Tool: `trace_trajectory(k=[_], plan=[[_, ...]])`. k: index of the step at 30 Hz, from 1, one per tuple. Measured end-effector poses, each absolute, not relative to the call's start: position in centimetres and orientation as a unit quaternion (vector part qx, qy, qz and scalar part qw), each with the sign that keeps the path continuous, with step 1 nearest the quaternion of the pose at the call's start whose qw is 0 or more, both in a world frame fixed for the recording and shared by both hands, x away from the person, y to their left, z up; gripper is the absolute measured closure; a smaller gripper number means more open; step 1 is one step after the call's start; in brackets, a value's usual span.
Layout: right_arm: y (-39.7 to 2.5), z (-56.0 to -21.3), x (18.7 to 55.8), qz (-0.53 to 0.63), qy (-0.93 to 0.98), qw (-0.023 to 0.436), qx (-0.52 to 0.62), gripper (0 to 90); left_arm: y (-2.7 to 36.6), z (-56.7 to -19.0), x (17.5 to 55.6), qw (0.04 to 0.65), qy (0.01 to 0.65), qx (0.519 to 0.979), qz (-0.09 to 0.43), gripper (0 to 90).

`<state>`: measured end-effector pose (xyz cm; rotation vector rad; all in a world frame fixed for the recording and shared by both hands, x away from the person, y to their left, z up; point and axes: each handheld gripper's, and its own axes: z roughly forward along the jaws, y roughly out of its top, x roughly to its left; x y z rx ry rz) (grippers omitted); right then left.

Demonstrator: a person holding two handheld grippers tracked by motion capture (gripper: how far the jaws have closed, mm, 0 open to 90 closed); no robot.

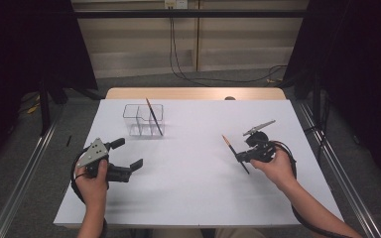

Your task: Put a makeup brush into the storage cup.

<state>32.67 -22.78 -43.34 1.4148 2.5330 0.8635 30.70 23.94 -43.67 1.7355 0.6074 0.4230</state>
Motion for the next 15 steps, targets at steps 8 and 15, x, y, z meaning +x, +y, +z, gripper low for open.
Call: trace_trajectory(k=[8, 15], plan=[[-22.7, -42.8, 31.8, 0.361, 0.807, 0.087, 0.459, 84.8, 23.9, -43.7, 30.7, 0.586, 0.257, 0.747, 0.182, 0.3], [-23.1, -42.6, 31.4, 0.419, 0.783, 0.107, 0.447, 84.8, 23.8, -43.7, 30.7, 0.588, 0.258, 0.745, 0.181, 0.2]])
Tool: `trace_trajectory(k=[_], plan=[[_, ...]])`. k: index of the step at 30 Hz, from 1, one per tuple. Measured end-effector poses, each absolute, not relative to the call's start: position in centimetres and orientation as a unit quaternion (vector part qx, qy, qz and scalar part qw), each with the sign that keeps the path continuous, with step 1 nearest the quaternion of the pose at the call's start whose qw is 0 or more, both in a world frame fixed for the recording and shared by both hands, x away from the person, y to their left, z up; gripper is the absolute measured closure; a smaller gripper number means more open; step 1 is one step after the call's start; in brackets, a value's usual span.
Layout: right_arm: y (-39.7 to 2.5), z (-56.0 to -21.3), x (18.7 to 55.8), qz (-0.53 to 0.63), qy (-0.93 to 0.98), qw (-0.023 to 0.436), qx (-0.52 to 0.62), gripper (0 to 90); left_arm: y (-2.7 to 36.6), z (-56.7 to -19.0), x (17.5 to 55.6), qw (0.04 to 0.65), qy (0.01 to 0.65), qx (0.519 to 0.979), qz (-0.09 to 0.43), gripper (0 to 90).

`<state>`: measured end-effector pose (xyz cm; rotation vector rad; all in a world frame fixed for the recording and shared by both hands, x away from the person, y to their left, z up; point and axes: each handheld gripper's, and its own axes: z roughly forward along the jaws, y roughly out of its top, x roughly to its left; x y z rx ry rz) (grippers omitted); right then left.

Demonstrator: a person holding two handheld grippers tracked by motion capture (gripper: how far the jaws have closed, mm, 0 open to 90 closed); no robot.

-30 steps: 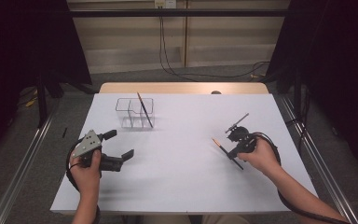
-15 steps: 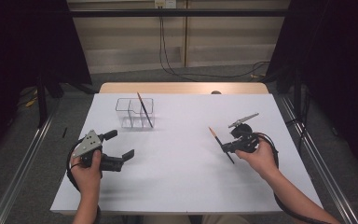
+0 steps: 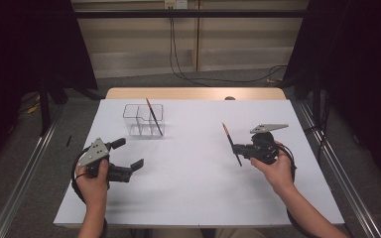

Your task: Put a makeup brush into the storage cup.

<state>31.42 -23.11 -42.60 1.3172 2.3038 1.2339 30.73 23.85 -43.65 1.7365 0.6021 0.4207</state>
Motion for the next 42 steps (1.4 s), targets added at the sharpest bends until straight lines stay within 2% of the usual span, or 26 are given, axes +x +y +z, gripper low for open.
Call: trace_trajectory(k=[4, 23, 42], plan=[[-23.1, -42.4, 31.1, 0.447, 0.771, 0.113, 0.440, 84.8, 23.8, -43.7, 30.7, 0.589, 0.259, 0.744, 0.180, 0.2], [-22.5, -41.3, 29.7, 0.540, 0.720, 0.212, 0.382, 84.8, 23.7, -43.7, 30.7, 0.590, 0.257, 0.744, 0.177, 0.1], [-21.2, -41.8, 29.4, 0.577, 0.703, 0.210, 0.360, 84.8, 22.7, -43.7, 31.3, 0.610, 0.258, 0.732, 0.162, 0.1]])
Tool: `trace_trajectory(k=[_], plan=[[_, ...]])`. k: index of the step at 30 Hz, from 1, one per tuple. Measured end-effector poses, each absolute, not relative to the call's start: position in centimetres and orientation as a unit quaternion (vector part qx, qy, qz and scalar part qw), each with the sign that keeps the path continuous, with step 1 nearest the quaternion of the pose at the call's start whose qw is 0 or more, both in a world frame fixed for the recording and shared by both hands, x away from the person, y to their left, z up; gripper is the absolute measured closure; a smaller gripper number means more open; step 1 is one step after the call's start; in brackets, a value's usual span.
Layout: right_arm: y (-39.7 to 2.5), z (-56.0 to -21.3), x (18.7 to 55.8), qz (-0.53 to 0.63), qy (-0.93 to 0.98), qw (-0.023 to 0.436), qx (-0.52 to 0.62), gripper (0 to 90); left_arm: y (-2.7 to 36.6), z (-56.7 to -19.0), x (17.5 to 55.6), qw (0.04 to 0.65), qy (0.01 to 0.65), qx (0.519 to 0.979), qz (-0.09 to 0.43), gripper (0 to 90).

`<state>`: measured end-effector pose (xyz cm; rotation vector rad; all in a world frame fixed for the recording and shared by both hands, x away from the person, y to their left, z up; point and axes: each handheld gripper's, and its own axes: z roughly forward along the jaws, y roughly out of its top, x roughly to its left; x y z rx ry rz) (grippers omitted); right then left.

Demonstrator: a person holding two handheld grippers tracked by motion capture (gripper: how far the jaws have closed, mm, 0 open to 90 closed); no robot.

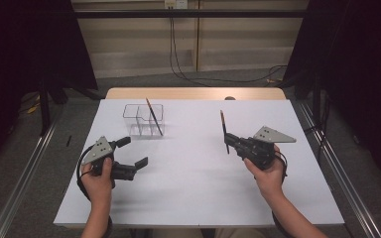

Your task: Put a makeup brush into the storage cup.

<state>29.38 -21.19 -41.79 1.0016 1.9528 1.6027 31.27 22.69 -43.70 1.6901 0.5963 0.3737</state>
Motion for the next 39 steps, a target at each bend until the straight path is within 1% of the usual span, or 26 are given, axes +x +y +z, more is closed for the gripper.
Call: trace_trajectory(k=[14, 39], plan=[[-20.1, -41.8, 29.5, 0.586, 0.700, 0.205, 0.353, 84.8, 20.6, -42.6, 32.3, 0.627, 0.237, 0.726, 0.152, 0.0], [-19.0, -41.8, 29.4, 0.594, 0.699, 0.198, 0.345, 84.8, 16.0, -42.3, 33.5, 0.644, 0.210, 0.727, 0.108, 0.0]])
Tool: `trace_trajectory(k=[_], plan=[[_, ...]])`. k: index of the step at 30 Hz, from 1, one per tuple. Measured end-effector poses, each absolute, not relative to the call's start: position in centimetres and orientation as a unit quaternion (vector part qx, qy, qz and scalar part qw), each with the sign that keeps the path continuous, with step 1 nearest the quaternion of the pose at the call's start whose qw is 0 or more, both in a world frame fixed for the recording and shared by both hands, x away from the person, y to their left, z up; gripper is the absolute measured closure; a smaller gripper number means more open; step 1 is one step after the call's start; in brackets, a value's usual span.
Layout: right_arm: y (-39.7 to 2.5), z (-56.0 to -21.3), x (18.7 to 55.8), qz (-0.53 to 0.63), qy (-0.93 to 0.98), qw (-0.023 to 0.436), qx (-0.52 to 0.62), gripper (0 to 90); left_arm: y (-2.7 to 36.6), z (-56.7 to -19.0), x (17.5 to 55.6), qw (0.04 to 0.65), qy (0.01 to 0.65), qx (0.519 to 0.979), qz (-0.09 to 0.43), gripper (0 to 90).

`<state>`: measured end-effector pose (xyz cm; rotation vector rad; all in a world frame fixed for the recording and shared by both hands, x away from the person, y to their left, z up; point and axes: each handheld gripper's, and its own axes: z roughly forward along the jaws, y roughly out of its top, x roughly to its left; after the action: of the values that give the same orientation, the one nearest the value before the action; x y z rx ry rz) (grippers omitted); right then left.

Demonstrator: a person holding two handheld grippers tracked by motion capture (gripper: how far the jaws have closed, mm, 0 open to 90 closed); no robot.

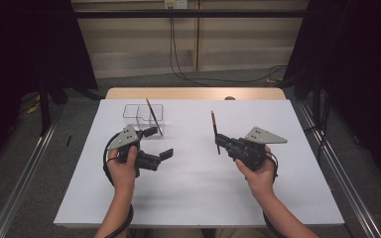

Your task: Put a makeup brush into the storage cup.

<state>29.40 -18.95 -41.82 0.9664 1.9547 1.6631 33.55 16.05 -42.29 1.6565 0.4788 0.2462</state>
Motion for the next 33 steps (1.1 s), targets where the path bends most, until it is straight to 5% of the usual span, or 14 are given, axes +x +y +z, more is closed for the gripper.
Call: trace_trajectory(k=[33], plan=[[-17.5, -42.4, 29.5, 0.597, 0.704, 0.189, 0.336, 84.8, 12.4, -41.8, 34.5, 0.656, 0.202, 0.724, 0.064, 0.0]])
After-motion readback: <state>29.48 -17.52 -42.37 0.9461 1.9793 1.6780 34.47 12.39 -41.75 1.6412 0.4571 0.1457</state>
